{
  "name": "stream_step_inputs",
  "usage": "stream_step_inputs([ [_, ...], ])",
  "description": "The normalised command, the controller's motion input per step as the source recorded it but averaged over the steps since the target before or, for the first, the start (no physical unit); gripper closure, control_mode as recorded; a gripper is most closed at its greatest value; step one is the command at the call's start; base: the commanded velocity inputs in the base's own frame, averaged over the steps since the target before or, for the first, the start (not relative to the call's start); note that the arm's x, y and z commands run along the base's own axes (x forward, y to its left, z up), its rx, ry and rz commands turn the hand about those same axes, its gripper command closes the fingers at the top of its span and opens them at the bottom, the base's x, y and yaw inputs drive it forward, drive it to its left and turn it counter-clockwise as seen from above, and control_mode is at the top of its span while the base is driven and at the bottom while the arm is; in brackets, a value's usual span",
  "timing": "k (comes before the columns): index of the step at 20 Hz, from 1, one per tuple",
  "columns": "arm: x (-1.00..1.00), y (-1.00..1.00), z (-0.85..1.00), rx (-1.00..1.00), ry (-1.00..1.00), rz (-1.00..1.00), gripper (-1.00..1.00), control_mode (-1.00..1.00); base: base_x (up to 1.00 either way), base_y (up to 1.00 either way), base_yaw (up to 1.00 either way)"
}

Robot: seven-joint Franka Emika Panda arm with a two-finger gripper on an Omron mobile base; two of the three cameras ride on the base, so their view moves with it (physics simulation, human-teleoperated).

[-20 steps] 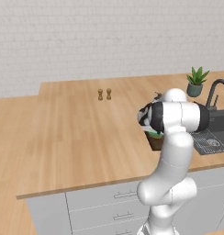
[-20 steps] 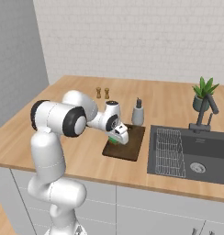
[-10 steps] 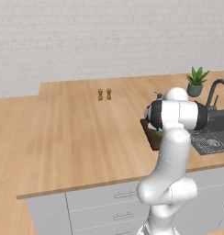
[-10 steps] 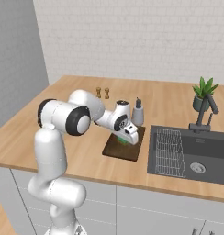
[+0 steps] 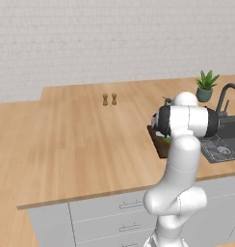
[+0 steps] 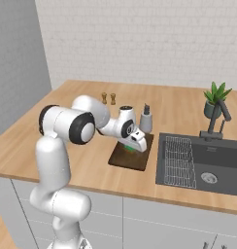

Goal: Pick up the sponge from the counter and clean the cutting board by briefly scrubbing or pressing down on the cutting board. Once finished, release the sponge.

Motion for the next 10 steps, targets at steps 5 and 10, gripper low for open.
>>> stream_step_inputs([
  [5, -0.83, 0.0, -0.37, 0.01, -0.01, 0.01, 1.0, -1.0, 0.0, 0.0, 0.0],
  [10, -0.74, -0.11, 0.07, 0.12, -0.13, 0.0, 1.0, -1.0, 0.0, 0.0, 0.0],
])
